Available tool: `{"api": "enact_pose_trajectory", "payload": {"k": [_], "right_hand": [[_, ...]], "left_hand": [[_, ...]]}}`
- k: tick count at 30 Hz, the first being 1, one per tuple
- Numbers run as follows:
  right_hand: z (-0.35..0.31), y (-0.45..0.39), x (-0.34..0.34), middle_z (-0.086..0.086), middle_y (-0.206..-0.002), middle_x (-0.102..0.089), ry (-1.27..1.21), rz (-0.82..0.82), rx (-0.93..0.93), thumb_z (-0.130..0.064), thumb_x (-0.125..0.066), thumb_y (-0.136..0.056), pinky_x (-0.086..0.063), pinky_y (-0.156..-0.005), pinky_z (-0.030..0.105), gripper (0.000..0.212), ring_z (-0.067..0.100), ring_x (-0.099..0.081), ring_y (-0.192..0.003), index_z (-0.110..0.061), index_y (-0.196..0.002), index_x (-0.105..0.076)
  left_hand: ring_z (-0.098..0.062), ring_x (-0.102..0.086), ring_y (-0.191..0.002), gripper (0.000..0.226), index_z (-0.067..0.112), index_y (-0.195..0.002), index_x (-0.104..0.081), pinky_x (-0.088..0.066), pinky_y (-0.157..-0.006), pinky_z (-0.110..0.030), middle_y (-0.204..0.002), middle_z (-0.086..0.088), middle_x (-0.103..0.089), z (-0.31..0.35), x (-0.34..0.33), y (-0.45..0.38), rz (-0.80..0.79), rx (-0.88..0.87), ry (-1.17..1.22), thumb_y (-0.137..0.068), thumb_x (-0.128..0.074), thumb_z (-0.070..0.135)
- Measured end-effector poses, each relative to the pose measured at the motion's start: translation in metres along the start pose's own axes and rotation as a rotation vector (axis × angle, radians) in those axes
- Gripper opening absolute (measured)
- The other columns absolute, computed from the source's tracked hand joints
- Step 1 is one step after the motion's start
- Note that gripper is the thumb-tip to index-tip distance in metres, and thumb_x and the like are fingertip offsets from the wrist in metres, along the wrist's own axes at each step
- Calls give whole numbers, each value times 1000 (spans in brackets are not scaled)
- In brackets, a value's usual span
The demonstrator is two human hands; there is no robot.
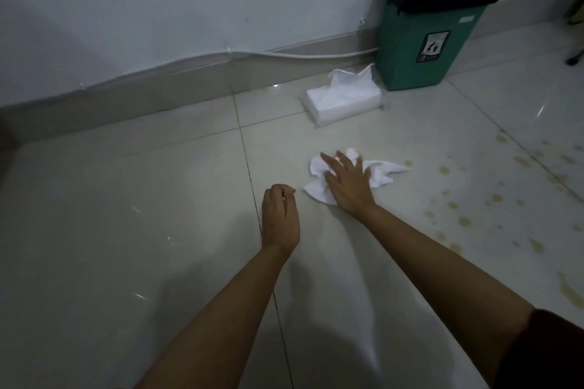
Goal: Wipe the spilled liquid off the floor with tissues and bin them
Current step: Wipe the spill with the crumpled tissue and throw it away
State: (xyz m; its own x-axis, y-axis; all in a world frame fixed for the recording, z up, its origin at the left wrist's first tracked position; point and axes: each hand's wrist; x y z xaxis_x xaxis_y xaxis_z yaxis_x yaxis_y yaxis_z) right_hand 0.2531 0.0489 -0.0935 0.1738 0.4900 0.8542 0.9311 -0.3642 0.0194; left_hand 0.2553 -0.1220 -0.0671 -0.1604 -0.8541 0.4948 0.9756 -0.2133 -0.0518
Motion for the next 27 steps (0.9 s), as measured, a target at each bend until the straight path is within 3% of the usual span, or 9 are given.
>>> {"api": "enact_pose_trajectory", "payload": {"k": [2,5,7,10,12,16,20,27], "right_hand": [[-11,1,-10,4,-159,-22,22,-55,84,-34,-36,-102,0,-116,53,43,35,-8,-147,-35,-145,-37],[-20,18,-24,6,-157,-27,15,-60,241,-15,-40,-99,-4,-118,40,47,32,-19,-146,-28,-144,-41],[-21,34,-29,5,-158,-24,-5,-88,328,-10,-39,-99,-7,-120,39,50,30,-21,-146,-27,-145,-39],[-13,58,-29,6,-161,-10,0,-100,447,-15,-38,-101,-20,-119,40,48,28,-20,-146,-32,-146,-36],[-6,66,-21,4,-162,-3,-35,-110,457,-21,-39,-102,-26,-113,33,49,23,-26,-143,-34,-148,-30],[-7,59,-10,5,-160,-16,-99,-151,354,-21,-41,-101,-15,-117,27,56,22,-25,-145,-16,-152,-18],[-14,79,-20,0,-161,-13,45,-206,343,-36,-32,-103,0,-119,34,50,18,-7,-149,-26,-151,-22],[-16,157,-23,-4,-159,-20,10,-255,444,-33,-31,-104,-1,-119,26,46,13,-11,-148,-25,-149,-28]], "left_hand": [[-20,-50,-98,23,8,-101,-56,-41,-91,-30,-101,-6,-53,-3,1,0,12,7,-25,-101,-35,16],[-24,-51,-100,23,6,-101,-56,-43,-94,-36,-102,-10,-54,-7,0,0,56,0,-61,-101,-35,15],[-27,-51,-99,23,4,-101,-56,-43,-93,-39,-102,-13,-54,-9,-1,2,88,-22,-84,-101,-36,14],[-27,-52,-101,22,5,-100,-57,-44,-94,-39,-103,-12,-54,-11,-2,4,112,-41,-78,-100,-37,14],[-26,-52,-101,21,5,-101,-57,-43,-94,-36,-103,-12,-54,-10,-1,5,108,-54,-75,-100,-37,13],[-25,-52,-100,22,5,-102,-56,-42,-92,-33,-105,-14,-53,-4,6,7,104,-31,-80,-100,-36,13],[-25,-51,-102,23,4,-103,-57,-41,-93,-33,-106,-14,-54,-9,14,21,106,-1,-99,-100,-36,14],[-25,-49,-99,30,4,-98,-58,-39,-91,-32,-104,-12,-56,-18,17,71,5,-115,-164,-96,-31,18]]}}
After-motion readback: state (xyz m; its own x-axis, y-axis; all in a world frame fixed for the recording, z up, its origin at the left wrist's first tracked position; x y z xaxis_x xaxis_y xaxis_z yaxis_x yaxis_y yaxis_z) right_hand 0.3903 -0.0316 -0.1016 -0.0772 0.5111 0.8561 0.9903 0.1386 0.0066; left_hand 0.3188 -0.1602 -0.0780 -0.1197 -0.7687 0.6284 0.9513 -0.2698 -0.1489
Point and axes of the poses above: each hand's wrist, its own y-axis away from the middle knuckle, its own x-axis out of the back of the hand, z = x × y
